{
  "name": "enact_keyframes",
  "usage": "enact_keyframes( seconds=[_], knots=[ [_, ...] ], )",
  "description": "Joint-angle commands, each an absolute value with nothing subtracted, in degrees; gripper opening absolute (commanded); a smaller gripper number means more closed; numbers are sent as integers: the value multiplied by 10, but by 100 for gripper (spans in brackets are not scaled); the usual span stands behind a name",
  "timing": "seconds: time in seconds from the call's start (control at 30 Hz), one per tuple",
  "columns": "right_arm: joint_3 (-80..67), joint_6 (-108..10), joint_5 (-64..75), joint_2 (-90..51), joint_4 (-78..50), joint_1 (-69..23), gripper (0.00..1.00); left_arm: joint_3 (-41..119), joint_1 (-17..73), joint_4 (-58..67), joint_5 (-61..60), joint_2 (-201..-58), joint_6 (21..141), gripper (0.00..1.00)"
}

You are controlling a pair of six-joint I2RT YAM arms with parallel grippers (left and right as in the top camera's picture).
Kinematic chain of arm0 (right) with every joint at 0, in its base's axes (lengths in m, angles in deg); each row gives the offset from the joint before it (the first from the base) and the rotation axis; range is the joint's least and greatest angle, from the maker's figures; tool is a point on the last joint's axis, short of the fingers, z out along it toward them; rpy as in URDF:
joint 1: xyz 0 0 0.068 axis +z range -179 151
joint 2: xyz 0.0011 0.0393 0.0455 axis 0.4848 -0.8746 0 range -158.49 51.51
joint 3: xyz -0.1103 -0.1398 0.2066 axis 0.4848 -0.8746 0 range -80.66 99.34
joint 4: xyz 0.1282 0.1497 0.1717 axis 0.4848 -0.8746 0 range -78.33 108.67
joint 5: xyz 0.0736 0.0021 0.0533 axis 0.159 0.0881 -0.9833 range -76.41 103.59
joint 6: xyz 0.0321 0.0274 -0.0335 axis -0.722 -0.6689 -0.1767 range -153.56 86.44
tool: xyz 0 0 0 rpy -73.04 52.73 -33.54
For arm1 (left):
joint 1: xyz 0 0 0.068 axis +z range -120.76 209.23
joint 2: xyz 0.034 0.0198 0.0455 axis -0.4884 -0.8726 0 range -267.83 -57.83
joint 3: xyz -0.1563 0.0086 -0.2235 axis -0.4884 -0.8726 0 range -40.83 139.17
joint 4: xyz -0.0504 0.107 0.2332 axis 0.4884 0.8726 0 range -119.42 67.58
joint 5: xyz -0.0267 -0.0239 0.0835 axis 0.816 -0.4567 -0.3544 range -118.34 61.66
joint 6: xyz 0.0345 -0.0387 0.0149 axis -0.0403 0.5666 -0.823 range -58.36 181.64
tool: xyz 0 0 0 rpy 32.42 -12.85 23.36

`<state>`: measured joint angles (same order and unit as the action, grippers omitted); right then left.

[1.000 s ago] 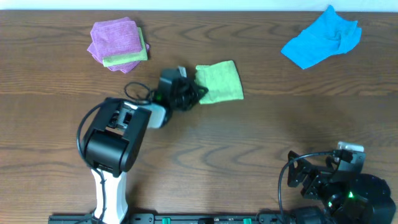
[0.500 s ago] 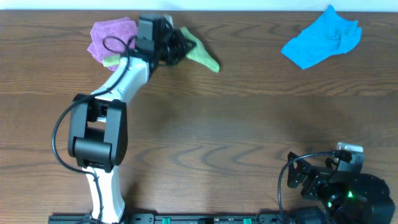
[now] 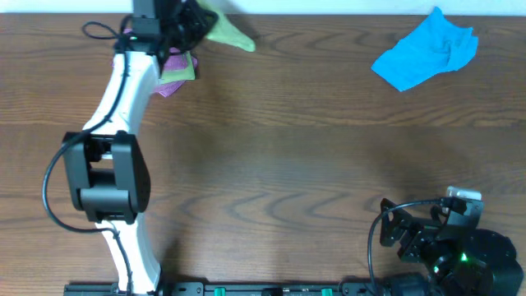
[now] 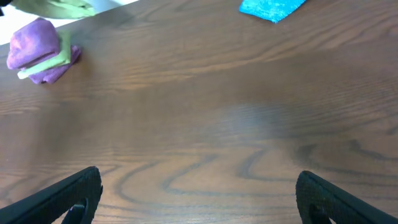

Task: Fold the cloth
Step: 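Carry the green square with the left gripper onto the pink cloth stack, then lower and adjust the green square on top of the pink stack, left gripper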

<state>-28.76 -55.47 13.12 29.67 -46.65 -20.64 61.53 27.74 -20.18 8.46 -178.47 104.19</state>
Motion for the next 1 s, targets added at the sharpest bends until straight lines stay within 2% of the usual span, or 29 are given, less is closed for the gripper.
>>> enact_keyframes(
  seconds=[0.0,0.27,0.97],
  knots=[
    [-290,-558,129,300,-466,-212,99,626,307,-198,77,-1776,1018,6],
    [-290,-558,129,300,-465,-212,99,626,347,-196,72,-1776,986,6],
    [-290,-573,129,300,-465,-212,99,626,366,-159,-1,-1777,898,6]
  ],
)
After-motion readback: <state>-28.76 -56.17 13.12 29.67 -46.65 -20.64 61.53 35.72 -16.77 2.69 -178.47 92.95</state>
